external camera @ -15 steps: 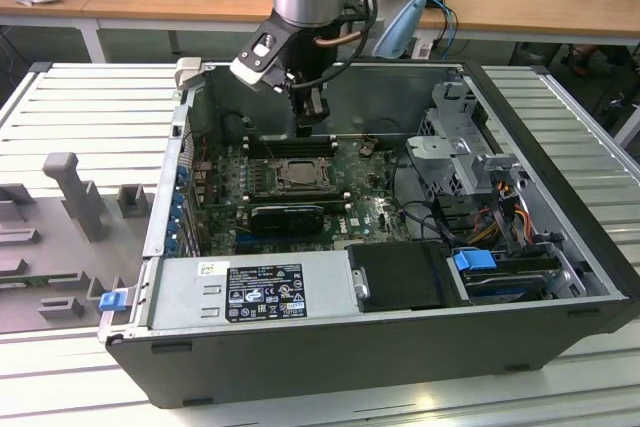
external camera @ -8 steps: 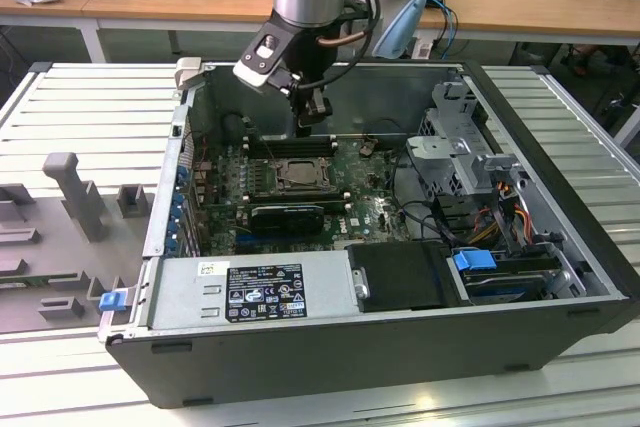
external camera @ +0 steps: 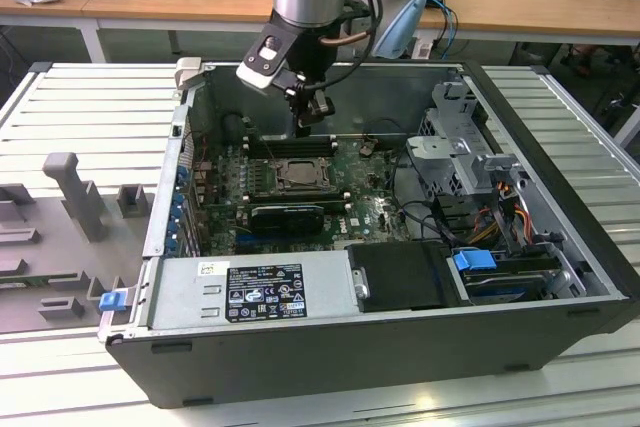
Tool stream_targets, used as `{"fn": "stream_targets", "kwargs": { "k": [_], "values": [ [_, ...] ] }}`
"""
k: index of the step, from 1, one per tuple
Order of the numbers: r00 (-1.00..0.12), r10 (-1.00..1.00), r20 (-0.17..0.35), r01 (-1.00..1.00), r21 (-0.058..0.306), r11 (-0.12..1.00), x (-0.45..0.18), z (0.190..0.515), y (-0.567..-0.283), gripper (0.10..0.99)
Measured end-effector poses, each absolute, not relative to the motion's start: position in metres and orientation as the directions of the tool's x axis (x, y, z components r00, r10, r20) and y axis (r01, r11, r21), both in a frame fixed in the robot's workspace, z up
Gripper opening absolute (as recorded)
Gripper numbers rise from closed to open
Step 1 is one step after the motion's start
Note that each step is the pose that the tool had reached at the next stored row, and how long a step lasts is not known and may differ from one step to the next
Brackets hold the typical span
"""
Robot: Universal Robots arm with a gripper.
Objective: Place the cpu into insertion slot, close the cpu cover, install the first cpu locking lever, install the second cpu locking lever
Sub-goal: 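Install the first cpu locking lever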
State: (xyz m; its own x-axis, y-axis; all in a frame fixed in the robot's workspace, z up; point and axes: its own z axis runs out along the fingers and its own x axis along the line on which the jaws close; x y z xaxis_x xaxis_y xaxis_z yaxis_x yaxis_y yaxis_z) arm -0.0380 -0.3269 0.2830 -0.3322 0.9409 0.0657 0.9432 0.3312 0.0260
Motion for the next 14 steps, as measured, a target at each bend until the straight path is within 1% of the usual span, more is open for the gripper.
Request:
{"fn": "stream_targets", "kwargs": {
  "k": [14],
  "values": [
    [-0.424, 0.903, 0.066, 0.906, 0.026, 0.423, -0.0380, 0.2830, -0.3269, 0.106]
  ]
}}
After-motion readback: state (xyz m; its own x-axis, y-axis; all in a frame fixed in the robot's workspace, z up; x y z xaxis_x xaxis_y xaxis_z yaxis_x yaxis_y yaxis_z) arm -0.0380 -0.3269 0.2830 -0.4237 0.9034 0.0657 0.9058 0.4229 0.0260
